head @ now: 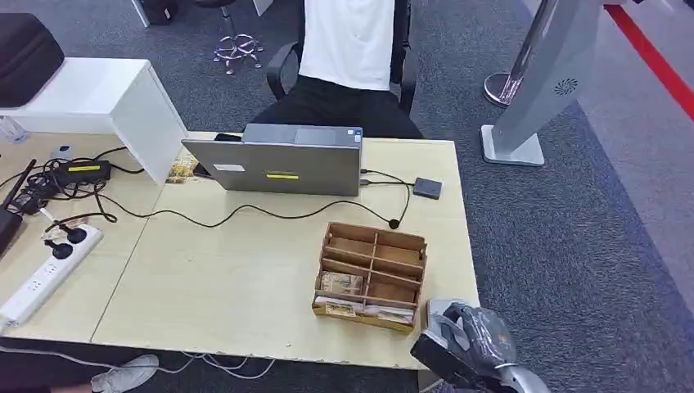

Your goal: Pass the card to the sensor for recognition and then transmit it.

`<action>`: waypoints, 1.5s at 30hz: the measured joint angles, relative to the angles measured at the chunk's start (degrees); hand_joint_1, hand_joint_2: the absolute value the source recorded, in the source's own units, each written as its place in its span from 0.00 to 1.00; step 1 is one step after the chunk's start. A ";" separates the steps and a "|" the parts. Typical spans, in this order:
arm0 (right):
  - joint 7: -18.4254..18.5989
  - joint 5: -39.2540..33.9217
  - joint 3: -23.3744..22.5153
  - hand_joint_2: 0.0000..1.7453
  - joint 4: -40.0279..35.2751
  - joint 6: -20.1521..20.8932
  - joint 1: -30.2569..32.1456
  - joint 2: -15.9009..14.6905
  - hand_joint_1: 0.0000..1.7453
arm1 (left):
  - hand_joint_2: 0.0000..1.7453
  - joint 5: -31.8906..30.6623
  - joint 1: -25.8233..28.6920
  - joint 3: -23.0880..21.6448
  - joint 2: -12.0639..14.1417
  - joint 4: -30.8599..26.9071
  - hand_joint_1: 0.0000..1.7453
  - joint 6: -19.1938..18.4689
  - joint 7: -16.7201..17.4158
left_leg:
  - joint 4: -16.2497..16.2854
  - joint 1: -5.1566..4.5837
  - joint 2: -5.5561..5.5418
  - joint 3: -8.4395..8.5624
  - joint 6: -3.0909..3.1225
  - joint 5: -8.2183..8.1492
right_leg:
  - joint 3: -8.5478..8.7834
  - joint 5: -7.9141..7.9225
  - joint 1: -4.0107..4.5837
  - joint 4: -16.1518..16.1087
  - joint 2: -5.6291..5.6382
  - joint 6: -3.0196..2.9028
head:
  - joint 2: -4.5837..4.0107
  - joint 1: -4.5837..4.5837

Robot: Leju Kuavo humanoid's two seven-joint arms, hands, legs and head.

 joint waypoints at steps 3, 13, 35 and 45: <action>0.13 0.65 -0.26 1.00 -1.46 -1.25 -0.04 0.00 1.00 | 1.00 0.00 0.04 0.61 -0.07 0.00 0.00 0.02 0.00 | 0.00 0.00 0.00 0.00 0.00 0.00 | -0.01 0.00 0.00 0.00 0.01 0.00 | 0.00 0.00; -1.58 1.53 -1.73 1.00 -4.97 -3.55 -0.13 0.85 1.00 | 1.00 0.00 0.02 1.09 -0.22 0.00 0.00 0.07 0.00 | 0.00 -0.01 0.00 -0.01 0.00 0.00 | -0.01 0.00 0.00 0.00 0.00 0.00 | 0.00 0.00; 2.77 1.89 0.33 1.00 -2.49 7.01 -25.37 19.16 1.00 | 1.00 -6.36 -1.04 1.58 -0.07 0.02 0.00 -1.88 -0.37 | -0.01 0.01 0.06 -0.01 -0.14 0.18 | -0.10 0.10 0.01 0.17 0.11 -0.14 | 0.00 -0.02; 5.84 0.48 1.95 1.00 13.88 8.50 -39.64 27.59 1.00 | 1.00 -8.81 -1.79 0.77 0.48 0.02 0.00 -2.75 -0.46 | 0.00 0.06 0.02 -0.03 -0.19 0.29 | -0.14 0.14 0.01 0.24 0.12 -0.20 | 0.00 0.00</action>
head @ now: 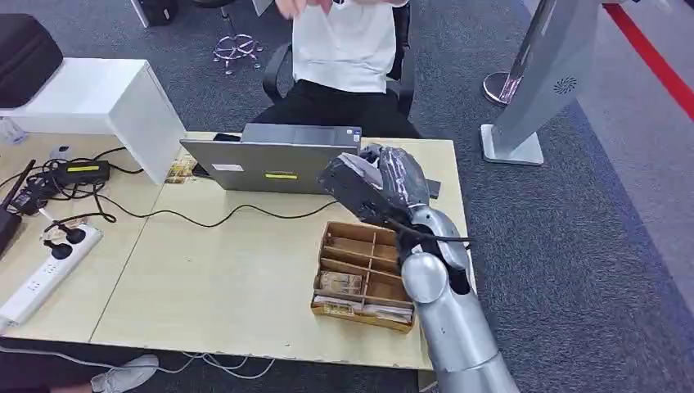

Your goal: Pass the card to the sensor for recognition and then transmit it.

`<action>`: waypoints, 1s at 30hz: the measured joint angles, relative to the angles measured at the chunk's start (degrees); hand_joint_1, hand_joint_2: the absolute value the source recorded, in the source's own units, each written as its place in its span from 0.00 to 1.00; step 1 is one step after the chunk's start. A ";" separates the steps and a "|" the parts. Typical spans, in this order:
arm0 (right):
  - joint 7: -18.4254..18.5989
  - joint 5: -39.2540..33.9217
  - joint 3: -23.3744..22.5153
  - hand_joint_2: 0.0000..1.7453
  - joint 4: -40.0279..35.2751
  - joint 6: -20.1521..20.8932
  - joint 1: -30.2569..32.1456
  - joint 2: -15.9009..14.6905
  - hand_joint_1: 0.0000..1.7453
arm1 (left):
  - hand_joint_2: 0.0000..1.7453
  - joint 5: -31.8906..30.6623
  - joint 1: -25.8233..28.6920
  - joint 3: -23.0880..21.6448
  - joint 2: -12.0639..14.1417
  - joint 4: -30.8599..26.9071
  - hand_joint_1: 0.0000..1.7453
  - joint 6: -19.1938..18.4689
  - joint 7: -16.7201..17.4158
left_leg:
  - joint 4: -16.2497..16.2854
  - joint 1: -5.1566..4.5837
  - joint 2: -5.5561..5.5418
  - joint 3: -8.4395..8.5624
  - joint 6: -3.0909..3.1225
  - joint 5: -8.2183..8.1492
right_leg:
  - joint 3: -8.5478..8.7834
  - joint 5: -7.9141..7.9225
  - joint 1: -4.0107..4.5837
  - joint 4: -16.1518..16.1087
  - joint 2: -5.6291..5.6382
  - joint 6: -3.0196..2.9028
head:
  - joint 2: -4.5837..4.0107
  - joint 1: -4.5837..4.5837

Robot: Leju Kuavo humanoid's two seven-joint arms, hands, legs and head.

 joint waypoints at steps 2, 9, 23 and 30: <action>0.31 -0.61 -0.02 1.00 2.23 0.37 -1.44 1.25 1.00 | 1.00 -0.13 -0.01 -0.26 0.02 0.00 0.00 -0.07 -0.02 | 0.00 0.00 -0.01 -0.01 0.00 0.00 | 0.00 0.00 0.00 0.00 -0.01 0.00 | 0.00 0.00; 0.48 -1.38 0.04 1.00 6.79 0.70 -4.21 2.75 1.00 | 1.00 -0.35 -0.04 -0.61 0.22 0.00 0.00 -0.31 -0.02 | 0.00 -0.02 -0.03 -0.03 0.00 0.00 | 0.00 0.00 0.00 -0.01 -0.06 0.00 | 0.00 0.02; 0.33 -0.72 -1.31 1.00 9.09 -0.88 -5.13 2.75 0.00 | 1.00 -0.35 -0.05 -0.63 0.26 0.00 0.00 -0.24 -0.02 | 0.01 -0.01 -0.11 -0.06 -0.04 -0.04 | -0.04 -0.01 0.00 -0.02 -0.08 0.00 | 0.00 0.00; -1.56 0.26 -2.73 1.00 3.74 -2.80 -1.67 2.64 0.00 | 1.00 0.44 0.07 -0.61 0.20 0.02 0.00 0.09 0.00 | 0.01 -0.01 -0.11 -0.07 -0.04 -0.05 | -0.08 -0.02 -0.01 -0.05 -0.08 0.00 | 0.00 0.00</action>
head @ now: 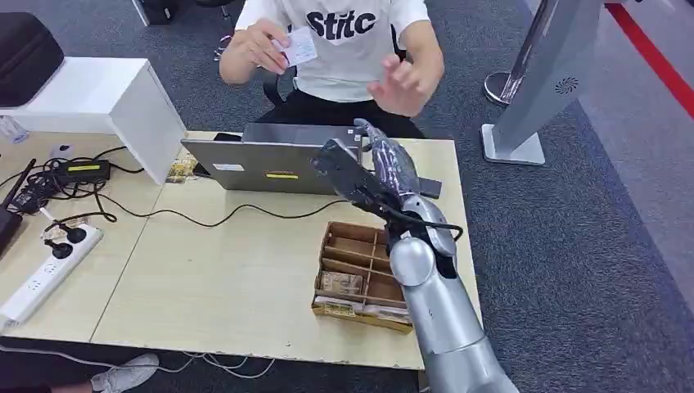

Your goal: Pass the card to the sensor for recognition and then transmit it.

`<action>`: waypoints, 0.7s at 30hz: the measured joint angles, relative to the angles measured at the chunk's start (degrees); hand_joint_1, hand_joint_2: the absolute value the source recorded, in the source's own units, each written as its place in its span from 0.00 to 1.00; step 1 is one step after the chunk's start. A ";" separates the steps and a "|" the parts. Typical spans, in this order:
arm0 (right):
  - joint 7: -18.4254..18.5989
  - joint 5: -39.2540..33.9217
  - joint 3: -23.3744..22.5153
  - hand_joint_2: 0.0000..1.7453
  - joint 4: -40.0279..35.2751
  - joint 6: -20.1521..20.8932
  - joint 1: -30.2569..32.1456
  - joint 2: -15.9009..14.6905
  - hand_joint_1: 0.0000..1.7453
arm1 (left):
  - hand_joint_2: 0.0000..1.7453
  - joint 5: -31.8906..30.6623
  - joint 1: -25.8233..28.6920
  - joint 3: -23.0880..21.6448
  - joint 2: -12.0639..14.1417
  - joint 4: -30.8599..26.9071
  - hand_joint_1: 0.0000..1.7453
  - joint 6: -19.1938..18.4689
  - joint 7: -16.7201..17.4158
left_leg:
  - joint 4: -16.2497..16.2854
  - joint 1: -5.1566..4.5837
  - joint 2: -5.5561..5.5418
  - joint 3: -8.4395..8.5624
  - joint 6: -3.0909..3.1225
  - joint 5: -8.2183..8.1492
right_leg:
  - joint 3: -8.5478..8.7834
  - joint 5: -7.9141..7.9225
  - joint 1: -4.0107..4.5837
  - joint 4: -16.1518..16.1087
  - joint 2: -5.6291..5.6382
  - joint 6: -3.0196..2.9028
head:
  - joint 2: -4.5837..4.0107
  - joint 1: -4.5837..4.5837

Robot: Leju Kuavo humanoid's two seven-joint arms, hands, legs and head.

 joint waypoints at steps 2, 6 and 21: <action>-1.62 -0.72 -0.07 1.00 -3.56 -0.44 2.13 -0.13 0.00 | 1.00 0.33 0.03 0.00 -0.02 0.00 0.00 0.26 0.00 | 0.00 0.00 0.00 0.01 0.00 0.00 | -0.01 0.00 0.00 0.00 0.00 0.00 | 0.00 0.00; -5.37 -2.86 -0.07 1.00 -13.15 -1.44 7.65 -2.42 0.00 | 1.00 1.66 0.33 0.02 -0.20 0.00 0.00 0.61 0.00 | 0.00 0.00 -0.03 -0.01 0.00 0.00 | 0.00 0.00 0.00 -0.03 -0.02 0.00 | 0.00 0.00; -11.55 -6.45 -0.15 1.00 -28.64 -2.10 20.97 -14.59 0.00 | 1.00 3.74 0.96 0.59 -0.55 -0.02 0.00 1.36 -0.04 | 0.00 0.00 0.05 0.01 0.05 -0.03 | -0.01 -0.02 -0.01 -0.06 -0.01 0.04 | 0.00 -0.02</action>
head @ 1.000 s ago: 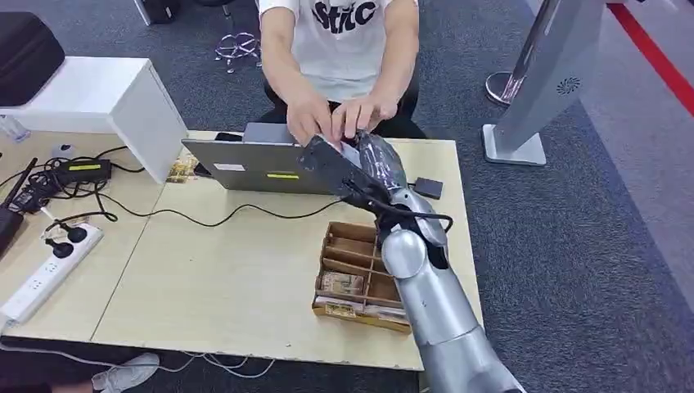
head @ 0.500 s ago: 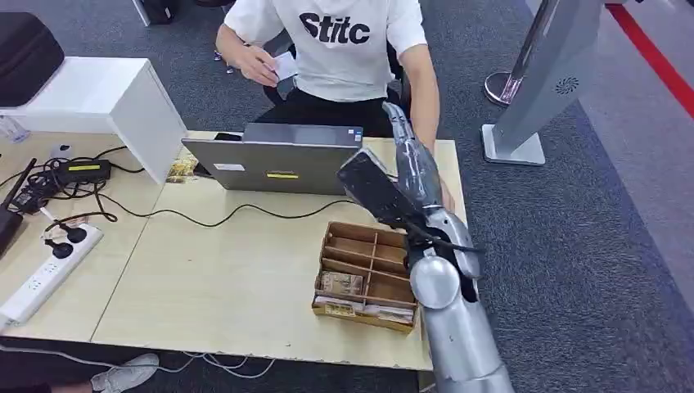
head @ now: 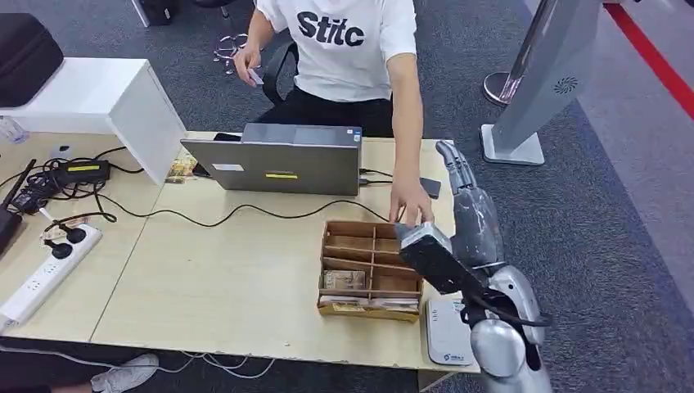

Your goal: Pass the card to the sensor for recognition and then transmit it.

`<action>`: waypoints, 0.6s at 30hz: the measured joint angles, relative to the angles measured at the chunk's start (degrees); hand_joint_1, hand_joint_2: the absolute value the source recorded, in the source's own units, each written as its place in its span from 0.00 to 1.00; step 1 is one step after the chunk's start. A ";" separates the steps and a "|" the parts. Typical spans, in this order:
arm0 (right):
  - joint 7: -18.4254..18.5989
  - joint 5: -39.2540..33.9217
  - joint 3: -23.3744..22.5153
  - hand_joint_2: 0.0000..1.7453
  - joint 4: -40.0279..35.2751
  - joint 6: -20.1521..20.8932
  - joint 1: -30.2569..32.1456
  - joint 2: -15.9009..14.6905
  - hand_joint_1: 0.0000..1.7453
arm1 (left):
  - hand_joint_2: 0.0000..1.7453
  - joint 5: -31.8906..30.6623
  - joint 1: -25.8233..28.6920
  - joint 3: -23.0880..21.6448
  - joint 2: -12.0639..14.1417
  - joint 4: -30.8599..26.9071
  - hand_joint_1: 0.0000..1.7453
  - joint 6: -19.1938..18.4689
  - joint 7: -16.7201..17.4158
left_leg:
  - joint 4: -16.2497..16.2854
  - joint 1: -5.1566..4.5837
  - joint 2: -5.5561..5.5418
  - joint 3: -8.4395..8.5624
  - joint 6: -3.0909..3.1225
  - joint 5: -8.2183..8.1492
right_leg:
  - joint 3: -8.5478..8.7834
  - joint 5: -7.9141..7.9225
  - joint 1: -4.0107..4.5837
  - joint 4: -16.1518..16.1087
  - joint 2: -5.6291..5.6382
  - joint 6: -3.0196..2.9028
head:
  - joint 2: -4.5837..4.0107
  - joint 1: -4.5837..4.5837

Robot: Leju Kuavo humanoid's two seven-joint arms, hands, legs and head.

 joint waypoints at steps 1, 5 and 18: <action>-0.86 -0.37 0.02 1.00 -0.49 -0.02 0.69 -1.06 0.00 | 1.00 0.35 -0.01 0.11 -0.02 0.00 0.00 0.18 0.00 | 0.00 0.00 -0.02 0.01 0.00 0.00 | 0.02 0.00 0.00 0.00 -0.02 0.00 | 0.00 0.00; -8.34 -3.04 -0.18 1.00 -3.74 -1.27 8.41 -7.91 0.00 | 1.00 1.58 0.24 1.42 -0.11 0.00 0.00 0.48 -0.11 | 0.01 -0.03 -0.26 -0.06 0.09 -0.07 | 0.09 -0.08 0.01 -0.05 -0.22 0.10 | 0.00 0.02; -4.03 9.21 6.95 1.00 -6.49 -7.45 21.60 -13.84 0.00 | 1.00 1.47 0.00 2.95 -0.31 0.00 0.00 1.16 -0.52 | -0.01 -0.05 -0.05 -0.01 0.11 -0.19 | 0.08 -0.15 0.01 -0.06 -0.10 0.11 | 0.00 0.02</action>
